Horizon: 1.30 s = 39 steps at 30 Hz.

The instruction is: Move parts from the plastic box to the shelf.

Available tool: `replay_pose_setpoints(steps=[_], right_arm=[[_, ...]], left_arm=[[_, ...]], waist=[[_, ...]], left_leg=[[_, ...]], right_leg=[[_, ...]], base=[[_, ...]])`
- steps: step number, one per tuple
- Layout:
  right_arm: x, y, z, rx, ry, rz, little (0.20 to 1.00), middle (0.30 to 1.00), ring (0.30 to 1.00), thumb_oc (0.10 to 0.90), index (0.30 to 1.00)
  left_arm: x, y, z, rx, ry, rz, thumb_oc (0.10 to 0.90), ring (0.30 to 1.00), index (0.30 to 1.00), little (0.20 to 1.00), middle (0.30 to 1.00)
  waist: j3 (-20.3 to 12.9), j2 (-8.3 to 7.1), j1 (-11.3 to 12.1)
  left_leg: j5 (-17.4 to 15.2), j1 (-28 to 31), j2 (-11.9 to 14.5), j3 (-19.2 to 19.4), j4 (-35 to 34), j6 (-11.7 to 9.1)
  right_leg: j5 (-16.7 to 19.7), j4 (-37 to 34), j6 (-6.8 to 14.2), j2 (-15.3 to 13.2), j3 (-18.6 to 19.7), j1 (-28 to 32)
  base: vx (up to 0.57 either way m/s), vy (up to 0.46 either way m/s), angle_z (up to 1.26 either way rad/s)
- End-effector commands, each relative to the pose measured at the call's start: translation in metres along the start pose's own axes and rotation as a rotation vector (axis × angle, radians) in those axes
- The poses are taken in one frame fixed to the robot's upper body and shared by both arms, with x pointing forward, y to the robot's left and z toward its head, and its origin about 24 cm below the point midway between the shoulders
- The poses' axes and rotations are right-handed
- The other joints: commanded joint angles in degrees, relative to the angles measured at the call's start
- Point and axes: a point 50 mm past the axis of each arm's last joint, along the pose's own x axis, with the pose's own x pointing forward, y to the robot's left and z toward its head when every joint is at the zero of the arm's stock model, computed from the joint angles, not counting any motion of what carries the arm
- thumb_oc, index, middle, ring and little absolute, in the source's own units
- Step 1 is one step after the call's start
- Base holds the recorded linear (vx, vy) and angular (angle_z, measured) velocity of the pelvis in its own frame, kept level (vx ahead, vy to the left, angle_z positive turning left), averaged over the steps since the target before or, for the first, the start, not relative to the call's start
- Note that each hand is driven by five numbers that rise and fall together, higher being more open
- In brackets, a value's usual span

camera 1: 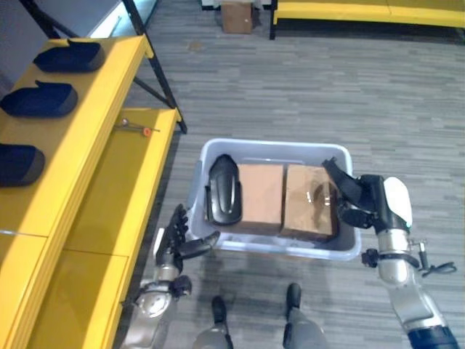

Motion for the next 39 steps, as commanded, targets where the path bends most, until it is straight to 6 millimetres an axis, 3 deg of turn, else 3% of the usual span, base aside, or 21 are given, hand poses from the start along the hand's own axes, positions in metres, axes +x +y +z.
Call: replay_pose_setpoints(steps=[1,10,18,19,21,28,29,31,35,36,39], right_arm=[[0.015,-0.037,0.045,0.027,-0.280,-0.190,0.300,0.300,0.300,0.400,0.300],[0.012,-0.027,0.071,0.075,-0.414,-0.075,0.300,0.300,0.300,0.400,0.300],[0.020,-0.024,0.100,0.063,-0.568,-0.019,0.300,0.300,0.300,0.400,0.300],[0.025,-0.025,0.113,0.048,-0.631,-0.005,0.300,0.300,0.300,0.400,0.300],[0.029,-0.026,0.118,0.038,-0.657,-0.002,0.300,0.300,0.300,0.400,0.300],[0.036,-0.029,0.124,0.005,-0.682,-0.021,0.300,0.300,0.300,0.400,0.300],[0.036,-0.030,0.123,0.003,-0.677,-0.030,0.300,0.300,0.300,0.400,0.300],[0.034,-0.034,0.119,-0.013,-0.666,-0.046,0.300,0.300,0.300,0.400,0.300],[0.025,-0.032,0.104,-0.034,-0.606,-0.049,0.300,0.300,0.300,0.400,0.300],[0.024,-0.032,0.103,-0.035,-0.604,-0.048,0.300,0.300,0.300,0.400,0.300],[0.019,-0.038,0.093,-0.091,-0.567,-0.065,0.300,0.300,0.300,0.400,0.300]], left_arm=[[0.004,0.003,0.023,0.045,-0.138,-0.020,0.900,1.000,1.000,1.000,1.000],[0.002,0.008,0.015,0.050,-0.111,0.007,0.900,1.000,1.000,1.000,1.000],[0.000,0.009,0.011,0.038,-0.093,0.013,0.900,1.000,1.000,1.000,1.000],[-0.002,0.009,0.009,0.030,-0.087,0.017,0.900,1.000,1.000,1.000,1.000],[-0.003,0.010,0.008,0.030,-0.081,0.020,0.900,1.000,1.000,1.000,1.000],[0.000,0.007,0.006,0.026,-0.070,0.018,0.900,1.000,1.000,1.000,1.000],[0.001,0.005,0.006,0.027,-0.070,0.010,0.900,1.000,1.000,1.000,1.000],[0.004,0.003,0.008,0.026,-0.078,0.003,0.900,1.000,1.000,1.000,1.000],[0.010,-0.003,0.015,0.010,-0.102,-0.025,0.900,1.000,1.000,1.000,1.000],[0.009,-0.004,0.015,0.011,-0.100,-0.027,0.900,1.000,1.000,1.000,1.000],[0.011,-0.007,0.017,0.024,-0.104,-0.053,0.900,1.000,1.000,1.000,1.000]], waist=[[-8.02,-1.26,0.29],[-10.02,-1.03,-0.45],[-10.05,-0.76,0.26],[-9.69,-0.70,1.13],[-9.31,-0.37,1.61],[-7.57,0.09,3.08],[-6.94,-0.12,2.78],[-6.23,-0.73,0.92],[-6.64,0.11,-1.04],[-6.65,0.11,-1.05],[-7.38,0.56,-1.99]], left_leg=[[-3.87,4.14,0.29,-0.01,-0.37,0.59],[-3.55,6.89,2.07,0.76,-0.30,-0.08],[-0.32,6.38,5.32,0.36,3.67,-2.15],[1.60,5.80,6.37,-0.34,4.49,-3.03],[3.62,5.23,7.07,-1.01,3.92,-3.96],[10.57,0.79,8.54,-3.46,0.34,-5.89],[10.99,-0.52,8.85,-2.58,1.13,-5.47],[9.45,0.05,11.48,5.60,5.16,-4.47],[5.92,5.33,14.91,12.18,9.54,-6.38],[5.90,5.51,14.80,12.12,9.32,-6.31],[1.57,5.90,12.96,15.71,5.91,-5.11]], right_leg=[[-3.40,4.44,4.10,-1.50,0.38,-0.90],[-6.66,7.27,2.79,0.34,1.20,0.40],[-8.60,7.64,0.88,3.13,1.29,1.90],[-8.87,7.28,0.17,4.13,0.81,2.53],[-8.96,6.63,-0.22,4.59,-0.32,2.89],[-9.47,6.45,-0.89,3.74,-6.35,2.58],[-9.42,6.72,-0.88,2.95,-7.66,2.36],[-9.77,7.96,-1.38,1.04,-10.96,1.66],[-10.01,9.58,-0.16,-1.75,-15.53,1.37],[-10.07,9.73,-0.02,-1.87,-15.65,1.49],[-8.01,11.20,2.01,-5.58,-18.07,2.26]], base=[[0.02,-0.039,-0.07],[0.02,-0.059,-0.08],[0.01,-0.129,-0.02],[0.00,-0.135,0.00],[-0.02,-0.126,0.01],[-0.09,-0.049,0.44],[-0.18,-0.003,0.48],[-0.14,0.002,0.75],[-0.07,0.103,1.12],[-0.03,0.196,0.94],[0.00,0.208,0.68]])
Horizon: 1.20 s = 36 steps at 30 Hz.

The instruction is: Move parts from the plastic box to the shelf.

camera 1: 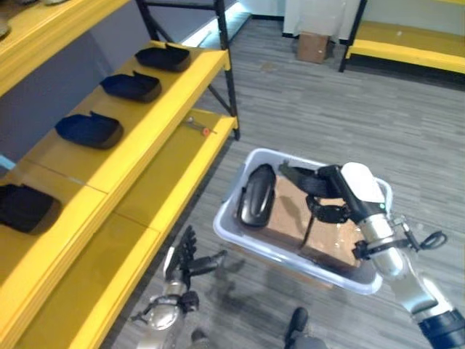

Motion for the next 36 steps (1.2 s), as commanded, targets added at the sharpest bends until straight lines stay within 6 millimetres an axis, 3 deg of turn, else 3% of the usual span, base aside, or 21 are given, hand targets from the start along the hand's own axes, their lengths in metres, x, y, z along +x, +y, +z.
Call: replay_pose_setpoints(steps=[1,2,4,7,10,16,21,25,27,28,29,30,31,32,34,36], right_arm=[[0.017,-0.048,0.041,-0.045,-0.229,-0.290,0.300,0.300,0.300,0.400,0.300],[0.018,-0.049,0.041,-0.068,-0.224,-0.297,0.300,0.300,0.300,0.400,0.300],[0.017,-0.050,0.042,-0.056,-0.227,-0.313,0.300,0.300,0.300,0.400,0.300],[0.017,-0.048,0.044,-0.059,-0.228,-0.304,0.300,0.300,0.300,0.400,0.300],[0.020,-0.048,0.049,-0.036,-0.247,-0.295,0.300,0.300,0.300,0.400,0.300],[0.027,-0.048,0.059,-0.034,-0.289,-0.302,0.300,0.300,0.300,0.400,0.300],[0.032,-0.049,0.065,-0.055,-0.309,-0.312,0.300,0.300,0.300,0.400,0.300],[0.032,-0.049,0.065,-0.091,-0.311,-0.311,0.300,0.300,0.300,0.400,0.300],[0.030,-0.048,0.064,-0.103,-0.304,-0.301,0.300,0.300,0.300,0.400,0.300],[0.029,-0.047,0.062,-0.113,-0.299,-0.291,0.300,0.300,0.300,0.400,0.300],[0.025,-0.045,0.057,-0.113,-0.280,-0.273,0.300,0.300,0.300,0.400,0.300],[0.024,-0.045,0.056,-0.114,-0.273,-0.270,0.300,0.300,0.300,0.400,0.300],[0.018,-0.044,0.052,-0.102,-0.262,-0.255,0.300,0.300,0.300,0.400,0.300],[0.016,-0.043,0.050,-0.091,-0.257,-0.247,0.300,0.300,0.300,0.400,0.300],[0.011,-0.042,0.048,-0.060,-0.246,-0.244,0.300,0.300,0.300,0.400,0.300],[0.010,-0.043,0.050,-0.045,-0.260,-0.251,0.300,0.300,0.300,0.400,0.300]], left_arm=[[0.013,0.012,0.053,0.045,-0.240,-0.007,0.900,1.000,1.000,1.000,1.000],[0.014,0.013,0.056,0.063,-0.249,-0.003,0.900,1.000,1.000,1.000,1.000],[0.013,0.018,0.056,0.079,-0.252,0.010,0.900,1.000,1.000,1.000,1.000],[0.011,0.022,0.058,0.099,-0.258,0.020,0.900,1.000,1.000,1.000,1.000],[0.008,0.033,0.057,0.123,-0.254,0.059,0.900,1.000,1.000,1.000,1.000],[0.004,0.040,0.060,0.141,-0.267,0.090,0.900,1.000,1.000,1.000,1.000],[0.003,0.043,0.064,0.159,-0.282,0.099,0.900,1.000,1.000,1.000,1.000],[0.005,0.042,0.067,0.179,-0.296,0.102,0.900,1.000,1.000,1.000,1.000],[0.007,0.041,0.071,0.201,-0.310,0.099,0.900,1.000,1.000,1.000,1.000],[0.008,0.040,0.071,0.202,-0.313,0.100,0.900,1.000,1.000,1.000,1.000],[0.008,0.041,0.068,0.203,-0.302,0.105,0.900,1.000,1.000,1.000,1.000],[0.009,0.042,0.067,0.206,-0.299,0.105,0.900,1.000,1.000,1.000,1.000],[0.010,0.042,0.065,0.217,-0.288,0.102,0.900,1.000,1.000,1.000,1.000],[0.011,0.041,0.065,0.224,-0.282,0.095,0.900,1.000,1.000,1.000,1.000],[0.011,0.041,0.065,0.235,-0.279,0.088,0.900,1.000,1.000,1.000,1.000],[0.011,0.041,0.066,0.242,-0.282,0.090,0.900,1.000,1.000,1.000,1.000]], waist=[[-3.24,-3.49,-0.17],[-3.28,-3.79,0.48],[-3.29,-4.39,1.15],[-3.58,-5.11,1.95],[-4.18,-7.00,3.42],[-4.90,-9.26,5.77],[-5.01,-10.00,7.12],[-5.15,-9.44,6.73],[-5.30,-9.10,5.68],[-5.17,-9.15,4.62],[-4.86,-8.59,2.38],[-4.63,-8.36,2.10],[-3.66,-7.90,0.03],[-3.38,-7.83,-0.62],[-3.08,-7.99,-0.82],[-2.86,-8.41,-0.51]], left_leg=[[-3.55,0.79,-1.51,-0.25,-1.18,2.45],[-5.23,0.86,-3.38,-0.46,-1.31,3.29],[-6.68,0.26,-5.19,-1.18,-0.95,4.21],[-7.62,-0.23,-7.15,-2.12,-1.02,5.02],[-9.70,-1.23,-10.07,-4.48,-0.48,6.71],[-12.12,-3.86,-13.54,-7.57,1.63,8.81],[-13.62,-6.34,-16.52,-9.89,3.16,10.46],[-14.29,-7.91,-19.35,-12.50,3.84,11.60],[-14.61,-7.81,-20.59,-13.82,3.37,12.21],[-13.67,-8.12,-21.65,-14.03,3.05,13.03],[-13.22,-7.20,-22.28,-16.79,1.80,13.68],[-12.81,-6.84,-22.32,-17.51,1.30,13.87],[-12.53,-6.07,-22.52,-20.68,0.79,14.43],[-12.06,-5.94,-22.42,-21.72,0.31,14.60],[-11.61,-5.44,-22.16,-22.36,-0.33,14.88],[-11.35,-4.60,-22.22,-22.13,-1.44,15.06]], right_leg=[[-4.61,8.07,4.77,-3.67,2.76,-1.40],[-2.69,7.66,6.10,-5.76,2.57,-0.79],[-0.98,6.77,7.08,-7.35,2.12,-0.07],[0.42,5.83,7.98,-8.93,1.17,0.85],[2.06,5.33,9.08,-10.84,0.10,2.28],[5.69,4.58,10.89,-13.59,-1.87,4.39],[8.33,4.76,11.45,-16.01,-3.52,5.64],[11.26,5.75,11.70,-17.66,-2.28,6.33],[11.91,7.38,11.45,-17.69,0.85,5.79],[12.30,7.82,10.41,-17.35,4.06,4.56],[10.18,8.76,8.61,-13.42,14.50,2.04],[9.28,9.95,7.80,-11.64,18.53,0.52],[4.54,12.51,6.03,-5.17,28.38,-1.79],[1.83,13.97,5.25,-1.64,31.81,-3.61],[-3.23,14.03,4.06,2.63,32.01,-4.96],[-3.89,13.67,3.73,5.24,29.66,-7.38]], base=[[0.00,0.344,0.85],[-0.01,0.276,0.75],[-0.01,0.232,0.35],[-0.01,0.205,0.28],[0.03,0.200,0.41],[0.02,0.148,0.36],[0.01,0.156,0.39],[0.05,0.218,0.78],[0.04,0.163,0.86],[0.06,0.245,0.97],[0.06,0.200,1.25],[0.12,0.164,1.55],[0.07,0.083,1.17],[0.07,0.077,0.86],[0.05,0.010,0.65],[0.05,-0.030,0.53]])
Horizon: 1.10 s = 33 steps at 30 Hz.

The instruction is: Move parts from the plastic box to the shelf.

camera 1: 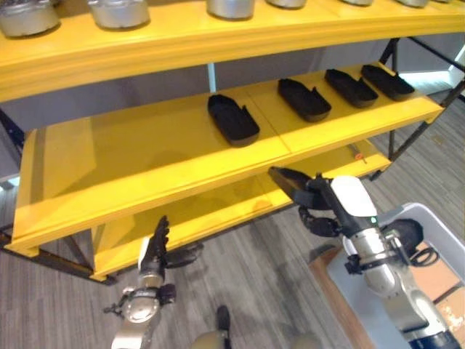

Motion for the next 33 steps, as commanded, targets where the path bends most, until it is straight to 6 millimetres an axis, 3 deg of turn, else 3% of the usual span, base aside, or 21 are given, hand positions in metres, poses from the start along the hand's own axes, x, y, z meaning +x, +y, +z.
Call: replay_pose_setpoints(steps=[1,2,3,6,11,15,17,19,21,22,23,24,25,27,28,30,33], right_arm=[[0.027,-0.072,0.030,-0.049,-0.228,-0.334,0.300,0.300,0.300,0.400,0.300],[0.026,-0.071,0.029,-0.044,-0.230,-0.318,0.300,0.300,0.300,0.400,0.300],[0.025,-0.071,0.029,-0.041,-0.233,-0.315,0.300,0.300,0.300,0.400,0.300],[0.017,-0.072,0.026,-0.043,-0.223,-0.309,0.300,0.300,0.300,0.400,0.300],[0.004,-0.072,0.021,-0.035,-0.196,-0.283,0.300,0.300,0.300,0.400,0.300],[-0.001,-0.077,0.021,-0.042,-0.205,-0.301,0.300,0.300,0.300,0.400,0.300],[-0.002,-0.080,0.021,-0.048,-0.204,-0.309,0.300,0.300,0.300,0.400,0.300],[-0.002,-0.081,0.021,-0.049,-0.207,-0.311,0.300,0.300,0.300,0.400,0.300],[-0.003,-0.081,0.020,-0.049,-0.198,-0.319,0.300,0.300,0.300,0.400,0.300],[-0.005,-0.081,0.018,-0.046,-0.186,-0.325,0.300,0.300,0.300,0.400,0.300],[-0.006,-0.081,0.018,-0.046,-0.185,-0.323,0.300,0.300,0.300,0.400,0.300],[-0.007,-0.081,0.015,-0.044,-0.167,-0.331,0.300,0.300,0.300,0.400,0.300],[-0.008,-0.080,0.013,-0.040,-0.158,-0.331,0.300,0.300,0.300,0.400,0.300],[-0.007,-0.080,0.012,-0.039,-0.150,-0.334,0.300,0.300,0.300,0.400,0.300],[-0.008,-0.079,0.011,-0.038,-0.144,-0.330,0.300,0.300,0.300,0.400,0.300],[-0.010,-0.076,0.011,-0.035,-0.136,-0.316,0.300,0.300,0.300,0.400,0.300],[-0.012,-0.074,0.010,-0.039,-0.120,-0.308,0.300,0.300,0.300,0.400,0.300]], left_arm=[[0.010,-0.006,0.050,0.009,-0.251,-0.029,0.900,1.000,1.000,1.000,1.000],[0.009,-0.007,0.050,0.004,-0.252,-0.031,0.900,1.000,1.000,1.000,1.000],[0.009,-0.009,0.050,-0.002,-0.254,-0.035,0.900,1.000,1.000,1.000,1.000],[0.007,-0.009,0.046,-0.014,-0.246,-0.033,0.900,1.000,1.000,1.000,1.000],[0.001,-0.007,0.037,-0.023,-0.213,-0.031,0.900,1.000,1.000,1.000,1.000],[0.003,-0.014,0.039,-0.049,-0.218,-0.050,0.900,1.000,1.000,1.000,1.000],[0.005,-0.018,0.041,-0.062,-0.224,-0.065,0.900,1.000,1.000,1.000,1.000],[0.005,-0.018,0.041,-0.065,-0.226,-0.065,0.900,1.000,1.000,1.000,1.000],[0.004,-0.016,0.040,-0.068,-0.220,-0.053,0.900,1.000,1.000,1.000,1.000],[0.004,-0.015,0.039,-0.070,-0.217,-0.050,0.900,1.000,1.000,1.000,1.000],[0.003,-0.015,0.039,-0.070,-0.215,-0.050,0.900,1.000,1.000,1.000,1.000],[0.003,-0.013,0.040,-0.067,-0.223,-0.046,0.900,1.000,1.000,1.000,1.000],[0.001,-0.013,0.039,-0.065,-0.220,-0.046,0.900,1.000,1.000,1.000,1.000],[0.002,-0.012,0.039,-0.066,-0.217,-0.031,0.900,1.000,1.000,1.000,1.000],[0.001,-0.011,0.038,-0.067,-0.216,-0.027,0.900,1.000,1.000,1.000,1.000],[0.000,-0.009,0.037,-0.078,-0.210,-0.017,0.900,1.000,1.000,1.000,1.000],[0.000,-0.011,0.036,-0.075,-0.205,-0.023,0.900,1.000,1.000,1.000,1.000]], waist=[[-3.08,-0.27,-0.27],[-2.91,-0.77,-1.01],[-2.82,-0.90,-1.40],[-4.41,-1.06,-1.29],[-6.53,-0.57,-1.42],[-5.00,-0.92,-1.87],[-2.77,-1.29,-1.54],[-2.36,-1.41,-1.20],[-2.58,-1.91,-1.10],[-3.06,-2.06,-1.44],[-3.14,-2.11,-1.33],[-3.51,-1.99,-1.40],[-3.97,-1.79,-1.39],[-4.27,-0.37,-1.50],[-4.29,0.06,-1.75],[-5.16,1.70,-1.92],[-5.72,2.16,-1.61]], left_leg=[[-7.67,6.34,-1.84,-0.77,0.89,-3.54],[-7.60,7.52,-2.23,-1.73,-0.04,-3.92],[-7.65,7.69,-2.22,-2.38,0.08,-4.14],[-8.02,8.41,-1.88,-1.55,-0.57,-4.98],[-8.83,10.00,-0.34,-0.21,0.17,-6.39],[-9.39,6.29,0.86,0.00,11.09,-8.79],[-4.37,1.19,1.64,-0.55,22.01,-12.31],[-3.58,-0.18,1.22,-2.02,24.56,-12.87],[-4.71,-1.11,3.46,-2.86,21.76,-11.33],[-5.01,-0.30,6.62,-2.23,17.93,-10.95],[-4.68,0.52,6.61,-2.04,16.72,-11.04],[-2.77,-0.07,10.93,-2.15,10.99,-11.37],[-0.83,0.83,12.56,-2.55,6.78,-11.64],[8.06,1.49,17.08,-1.52,-3.27,-14.02],[9.13,1.62,18.08,-0.36,-4.23,-14.68],[7.96,3.36,19.59,2.18,-4.38,-16.14],[6.28,4.44,18.58,2.35,-4.38,-15.82]], right_leg=[[9.26,-7.17,0.51,1.25,-8.72,0.97],[10.88,-10.26,0.80,3.97,-7.20,-0.57],[11.02,-10.87,0.92,4.78,-5.53,-0.59],[11.40,-17.21,0.54,5.00,-5.52,3.95],[10.48,-19.23,-0.32,5.60,-6.71,7.33],[9.37,-18.93,-2.16,5.62,-7.35,8.79],[8.90,-18.32,-3.84,5.38,-8.61,9.77],[8.82,-18.28,-4.24,5.62,-8.86,10.00],[8.44,-18.62,-3.83,4.92,-8.84,10.57],[8.26,-18.82,-3.42,4.27,-9.18,10.61],[8.16,-18.86,-3.47,4.29,-9.11,10.81],[7.85,-18.87,-2.79,3.47,-9.32,10.91],[7.48,-18.83,-2.68,3.33,-9.32,10.80],[5.60,-17.51,-2.13,3.33,-9.14,10.48],[5.26,-17.15,-1.94,3.17,-9.23,10.57],[4.25,-16.22,-1.79,3.63,-9.42,10.68],[4.10,-16.17,-1.49,3.17,-9.21,11.20]], base=[[0.11,-0.070,-0.03],[0.14,-0.080,0.00],[0.14,-0.088,-0.02],[0.11,-0.108,0.22],[0.18,-0.163,-0.12],[0.03,-0.115,0.04],[-0.06,-0.088,0.33],[-0.02,-0.052,0.34],[0.05,-0.006,0.22],[0.05,0.021,0.10],[0.07,0.099,0.18],[0.10,0.090,0.29],[0.11,0.146,0.40],[0.12,0.160,0.17],[0.10,0.173,-0.03],[0.15,0.210,-0.06],[0.11,0.155,-0.24]])
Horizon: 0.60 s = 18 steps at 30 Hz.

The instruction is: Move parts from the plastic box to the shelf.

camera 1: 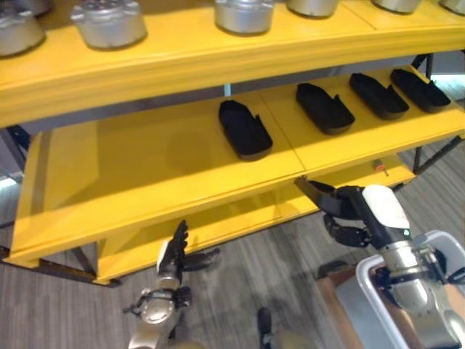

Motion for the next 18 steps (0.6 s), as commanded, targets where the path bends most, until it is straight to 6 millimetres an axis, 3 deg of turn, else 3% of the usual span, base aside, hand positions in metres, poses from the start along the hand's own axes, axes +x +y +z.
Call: replay_pose_setpoints(steps=[1,8,13,18], right_arm=[[0.011,-0.042,0.030,0.011,-0.186,-0.249,0.300,0.300,0.300,0.400,0.300],[0.007,-0.028,0.027,0.112,-0.133,-0.195,0.300,0.300,0.300,0.400,0.300],[0.008,-0.021,0.029,0.187,-0.133,-0.157,0.300,0.300,0.300,0.400,0.300],[0.019,0.001,0.044,0.326,-0.185,-0.053,0.300,0.300,0.300,0.400,0.300]], left_arm=[[0.004,0.017,0.049,0.004,-0.252,0.033,0.900,1.000,1.000,1.000,1.000],[0.004,0.020,0.051,0.036,-0.258,0.025,0.900,1.000,1.000,1.000,1.000],[0.004,0.022,0.052,0.039,-0.259,0.033,0.900,1.000,1.000,1.000,1.000],[0.005,0.023,0.053,0.048,-0.257,0.045,0.900,1.000,1.000,1.000,1.000]], waist=[[-6.56,-2.30,1.10],[-7.26,-4.38,1.84],[-7.92,-5.08,2.19],[-8.02,-6.58,3.52]], left_leg=[[6.23,0.83,-3.72,0.76,-0.69,0.32],[1.99,2.74,-9.22,3.37,-0.41,3.08],[1.11,2.60,-10.68,3.80,-0.38,3.78],[-0.06,2.37,-12.63,3.53,-0.39,5.08]], right_leg=[[-3.75,5.35,3.59,-4.00,1.70,-0.42],[-2.12,3.82,6.83,-9.33,1.31,2.03],[-1.23,3.11,7.73,-10.72,1.04,1.97],[-0.12,2.20,8.69,-12.35,0.61,2.14]], base=[[0.13,0.212,-0.11],[0.10,0.215,0.09],[0.03,0.105,0.01],[0.02,0.088,-0.02]])
